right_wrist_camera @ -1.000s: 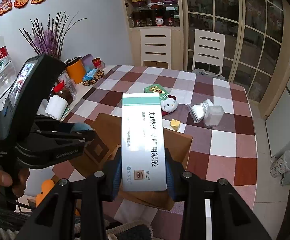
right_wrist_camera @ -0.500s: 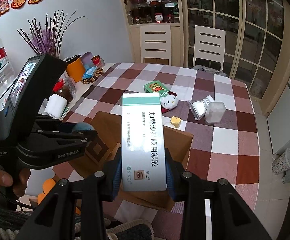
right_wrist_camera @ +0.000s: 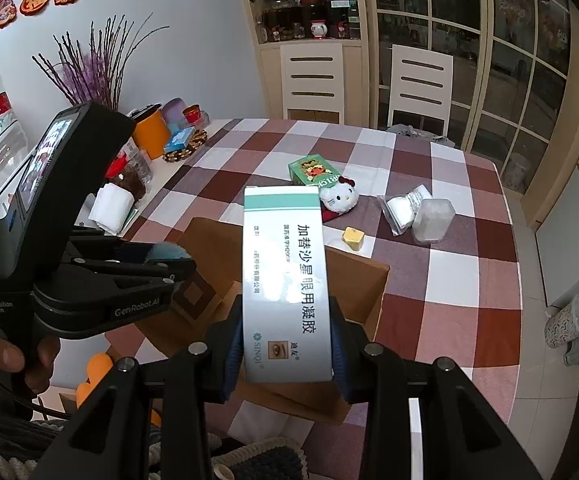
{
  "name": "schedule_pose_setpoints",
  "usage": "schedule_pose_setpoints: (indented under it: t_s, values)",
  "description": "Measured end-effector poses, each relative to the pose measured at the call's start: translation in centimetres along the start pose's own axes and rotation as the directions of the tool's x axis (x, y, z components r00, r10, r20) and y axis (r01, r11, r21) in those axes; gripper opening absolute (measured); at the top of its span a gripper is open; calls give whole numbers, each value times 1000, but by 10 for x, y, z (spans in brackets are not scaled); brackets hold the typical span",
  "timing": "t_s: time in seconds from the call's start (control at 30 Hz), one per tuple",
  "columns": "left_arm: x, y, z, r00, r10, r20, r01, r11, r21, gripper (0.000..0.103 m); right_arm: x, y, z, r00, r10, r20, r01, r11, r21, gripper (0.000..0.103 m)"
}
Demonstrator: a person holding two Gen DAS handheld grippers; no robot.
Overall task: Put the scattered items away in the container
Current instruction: 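Open the left tool over the box while the right tool releases the medicine box into it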
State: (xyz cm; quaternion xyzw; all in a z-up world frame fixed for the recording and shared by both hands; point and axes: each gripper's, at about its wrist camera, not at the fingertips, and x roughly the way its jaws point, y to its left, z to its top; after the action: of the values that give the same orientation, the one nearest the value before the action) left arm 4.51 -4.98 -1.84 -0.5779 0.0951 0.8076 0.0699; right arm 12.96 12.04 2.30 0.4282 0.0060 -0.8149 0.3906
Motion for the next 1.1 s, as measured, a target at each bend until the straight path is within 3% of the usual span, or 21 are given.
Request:
schedule_pose_setpoints:
  t_s: [0.47,0.5,0.53,0.57,0.6,0.63,0.67,1.1]
  values:
    - [4,3,3,1000,-4,-3,4,1000,3,31,13,1,4,1000,16,-22,-16,1000,-12,37]
    - [4,3,3,1000,-5,0,5,1000,3,34,13,1,4,1000,19,-24,-20,1000,-15,37]
    - [4,4,4,1000,-11,0,11,1000,0,51,15,1,5,999,20,-28,-20,1000,-20,38]
    - [3,4,6,1000,-18,0,18,1000,-3,66,15,2,5,999,17,-27,-18,1000,-21,48]
    - [1,3,6,1000,-19,8,19,1000,2,91,14,1,6,1000,17,-17,-17,1000,-16,58]
    - [-2,2,7,999,6,34,-7,1000,11,93,10,0,8,1000,1,10,-1,1000,-12,75]
    - [-6,2,7,998,9,61,-10,1000,17,93,8,-1,9,999,-17,30,17,1000,-12,81]
    - [-7,1,14,997,3,71,-3,1000,7,94,11,-5,15,999,9,54,-9,1000,-9,82]
